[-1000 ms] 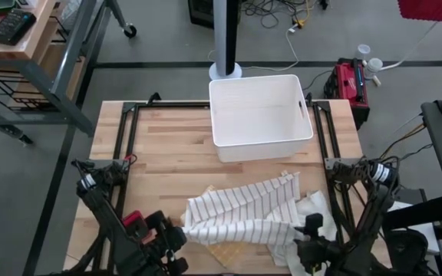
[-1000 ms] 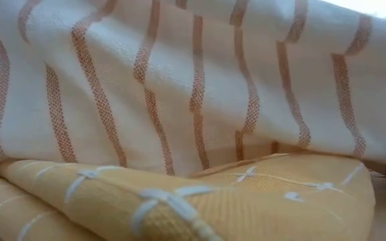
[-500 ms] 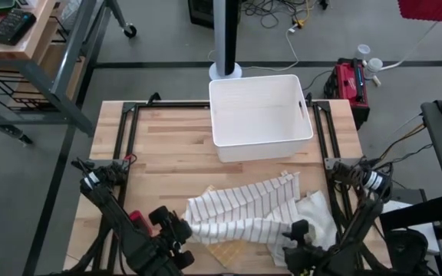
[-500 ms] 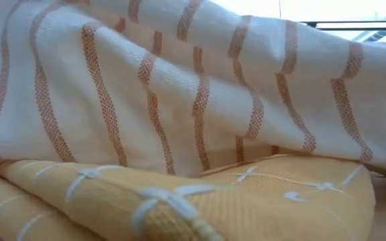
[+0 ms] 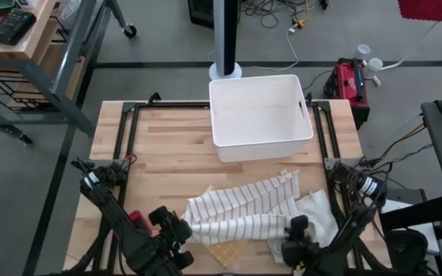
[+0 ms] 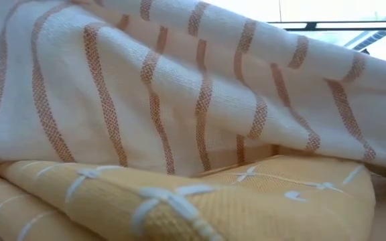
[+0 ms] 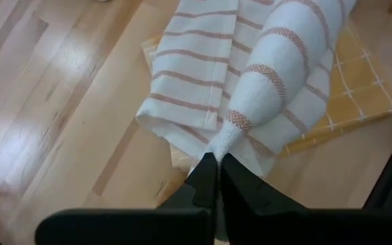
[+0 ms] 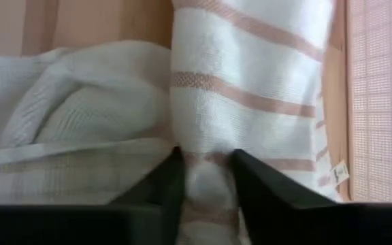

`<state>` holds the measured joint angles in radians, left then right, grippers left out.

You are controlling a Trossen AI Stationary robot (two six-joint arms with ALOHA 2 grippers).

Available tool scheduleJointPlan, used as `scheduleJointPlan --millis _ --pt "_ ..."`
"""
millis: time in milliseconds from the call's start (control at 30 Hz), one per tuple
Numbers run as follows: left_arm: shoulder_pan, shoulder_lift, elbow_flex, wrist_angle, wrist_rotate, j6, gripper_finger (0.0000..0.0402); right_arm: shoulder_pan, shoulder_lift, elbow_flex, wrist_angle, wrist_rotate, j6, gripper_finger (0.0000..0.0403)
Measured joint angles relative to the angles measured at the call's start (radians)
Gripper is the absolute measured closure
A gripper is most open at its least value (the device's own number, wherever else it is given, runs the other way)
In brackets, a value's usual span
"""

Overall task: Fold towel
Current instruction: Fold the brown patterned towel

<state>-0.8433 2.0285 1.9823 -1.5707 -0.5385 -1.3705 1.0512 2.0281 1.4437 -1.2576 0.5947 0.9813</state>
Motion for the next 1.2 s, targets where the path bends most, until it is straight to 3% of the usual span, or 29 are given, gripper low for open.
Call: scheduleJointPlan --millis 100,167,333,500,567,833,1200 --pt "0.0 0.0 0.0 0.0 0.001 0.0 0.0401 0.0 -0.034 0.0 -0.011 -0.001 -0.002 0.037" --pt "0.0 0.0 0.0 0.0 0.001 0.0 0.0401 0.002 -0.06 0.0 -0.019 0.002 -0.013 0.0392" --pt "0.0 0.0 -0.001 0.0 0.001 0.011 0.0401 0.005 -0.103 0.002 -0.095 0.036 0.001 0.0399" --pt "-0.003 -0.039 -0.002 0.0 -0.006 0.053 0.0401 0.014 -0.148 0.028 -0.317 0.088 0.085 0.04" --pt "-0.003 -0.079 -0.002 -0.001 -0.031 0.052 0.0401 0.013 -0.184 0.032 -0.305 0.096 0.066 0.0401" --pt "-0.006 -0.23 -0.004 -0.001 -0.128 0.124 0.0401 0.022 -0.336 0.049 -0.316 0.31 0.023 0.0402" --pt "-0.044 -0.471 0.0 0.006 -0.319 0.158 0.0401 0.026 -0.559 0.208 -0.308 0.761 -0.078 0.0403"
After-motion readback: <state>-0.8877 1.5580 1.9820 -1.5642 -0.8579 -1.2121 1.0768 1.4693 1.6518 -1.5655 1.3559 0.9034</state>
